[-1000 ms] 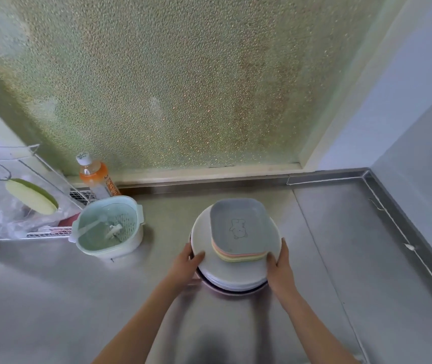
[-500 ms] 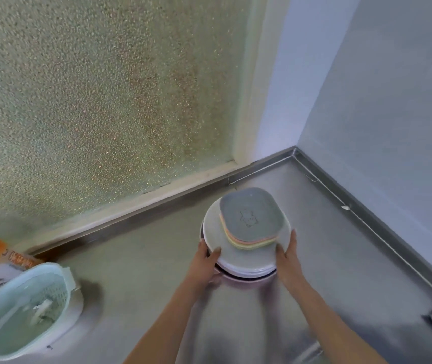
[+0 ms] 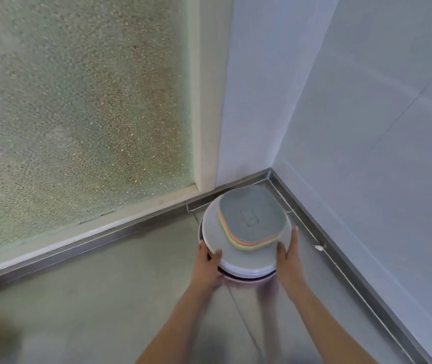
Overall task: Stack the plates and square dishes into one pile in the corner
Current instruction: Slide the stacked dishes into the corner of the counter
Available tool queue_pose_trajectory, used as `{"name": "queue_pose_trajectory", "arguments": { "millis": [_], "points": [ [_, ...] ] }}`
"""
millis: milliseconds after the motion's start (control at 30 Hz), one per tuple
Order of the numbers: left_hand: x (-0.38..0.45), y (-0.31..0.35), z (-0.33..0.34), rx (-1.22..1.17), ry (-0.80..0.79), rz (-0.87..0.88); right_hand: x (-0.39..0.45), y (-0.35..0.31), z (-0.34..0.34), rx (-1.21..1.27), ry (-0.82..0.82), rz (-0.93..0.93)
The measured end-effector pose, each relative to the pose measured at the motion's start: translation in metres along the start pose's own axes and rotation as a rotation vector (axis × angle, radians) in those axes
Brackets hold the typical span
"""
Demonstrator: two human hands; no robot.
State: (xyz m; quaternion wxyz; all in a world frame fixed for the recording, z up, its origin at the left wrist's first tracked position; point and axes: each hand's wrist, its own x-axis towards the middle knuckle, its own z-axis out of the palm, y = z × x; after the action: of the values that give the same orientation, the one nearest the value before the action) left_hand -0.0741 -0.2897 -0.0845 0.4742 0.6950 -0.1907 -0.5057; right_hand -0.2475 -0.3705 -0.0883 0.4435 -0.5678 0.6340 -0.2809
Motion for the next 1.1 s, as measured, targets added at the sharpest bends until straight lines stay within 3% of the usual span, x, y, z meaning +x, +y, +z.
{"name": "queue_pose_trajectory", "arguments": {
  "millis": [400,567,900,1100],
  "points": [
    [0.042,0.030,0.062,-0.019,0.049,-0.007,0.071,0.002,-0.024,0.086,0.039,-0.100],
    [0.049,0.028,0.068,0.199,0.046,-0.006,0.076,0.002,-0.028,0.104,0.051,-0.073],
    [0.074,0.069,0.054,0.255,0.011,0.089,0.072,-0.015,-0.029,0.162,0.096,-0.027],
    [0.088,0.072,0.052,0.396,0.070,0.162,0.072,-0.015,-0.029,0.082,0.162,-0.018]
  ]
}}
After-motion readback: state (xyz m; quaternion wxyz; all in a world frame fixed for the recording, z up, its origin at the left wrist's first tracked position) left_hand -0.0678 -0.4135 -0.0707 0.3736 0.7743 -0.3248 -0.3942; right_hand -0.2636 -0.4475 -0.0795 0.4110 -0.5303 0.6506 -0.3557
